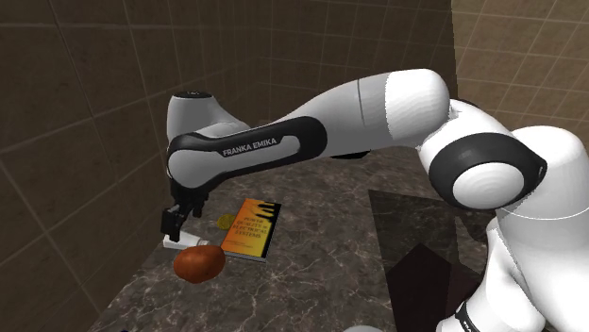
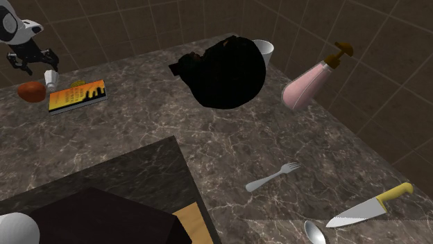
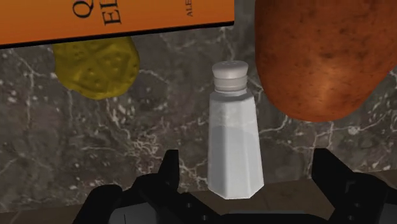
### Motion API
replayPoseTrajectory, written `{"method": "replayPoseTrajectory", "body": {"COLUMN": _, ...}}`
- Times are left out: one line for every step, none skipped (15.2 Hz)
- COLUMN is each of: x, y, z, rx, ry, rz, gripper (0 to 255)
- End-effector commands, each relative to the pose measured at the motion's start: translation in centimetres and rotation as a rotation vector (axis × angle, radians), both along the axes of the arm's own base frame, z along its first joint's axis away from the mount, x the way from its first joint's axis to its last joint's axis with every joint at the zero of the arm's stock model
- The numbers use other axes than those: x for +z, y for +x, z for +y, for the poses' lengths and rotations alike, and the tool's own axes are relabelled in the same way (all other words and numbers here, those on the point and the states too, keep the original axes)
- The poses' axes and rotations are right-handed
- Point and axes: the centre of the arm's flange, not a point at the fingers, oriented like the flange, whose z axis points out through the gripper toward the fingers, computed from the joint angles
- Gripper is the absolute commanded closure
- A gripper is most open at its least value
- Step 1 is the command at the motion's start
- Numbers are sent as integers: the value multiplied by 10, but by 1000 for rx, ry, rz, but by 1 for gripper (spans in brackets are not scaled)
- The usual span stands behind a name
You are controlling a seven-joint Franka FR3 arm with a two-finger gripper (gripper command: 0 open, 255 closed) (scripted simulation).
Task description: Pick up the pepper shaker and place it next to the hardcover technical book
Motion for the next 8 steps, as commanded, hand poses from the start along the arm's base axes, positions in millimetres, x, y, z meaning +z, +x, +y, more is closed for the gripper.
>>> {"method": "replayPoseTrajectory", "body": {"x": 10, "y": 0, "z": -1, "rx": 0, "ry": 0, "rz": 1, "gripper": 0}}
{"method": "replayPoseTrajectory", "body": {"x": 10, "y": 0, "z": -1, "rx": 0, "ry": 0, "rz": 1, "gripper": 0}}
{"method": "replayPoseTrajectory", "body": {"x": 10, "y": 0, "z": -1, "rx": 0, "ry": 0, "rz": 1, "gripper": 0}}
{"method": "replayPoseTrajectory", "body": {"x": 10, "y": 0, "z": -1, "rx": 0, "ry": 0, "rz": 1, "gripper": 0}}
{"method": "replayPoseTrajectory", "body": {"x": 10, "y": 0, "z": -1, "rx": 0, "ry": 0, "rz": 1, "gripper": 0}}
{"method": "replayPoseTrajectory", "body": {"x": 10, "y": 0, "z": -1, "rx": 0, "ry": 0, "rz": 1, "gripper": 0}}
{"method": "replayPoseTrajectory", "body": {"x": 10, "y": 0, "z": -1, "rx": 0, "ry": 0, "rz": 1, "gripper": 0}}
{"method": "replayPoseTrajectory", "body": {"x": 10, "y": 0, "z": -1, "rx": 0, "ry": 0, "rz": 1, "gripper": 0}}
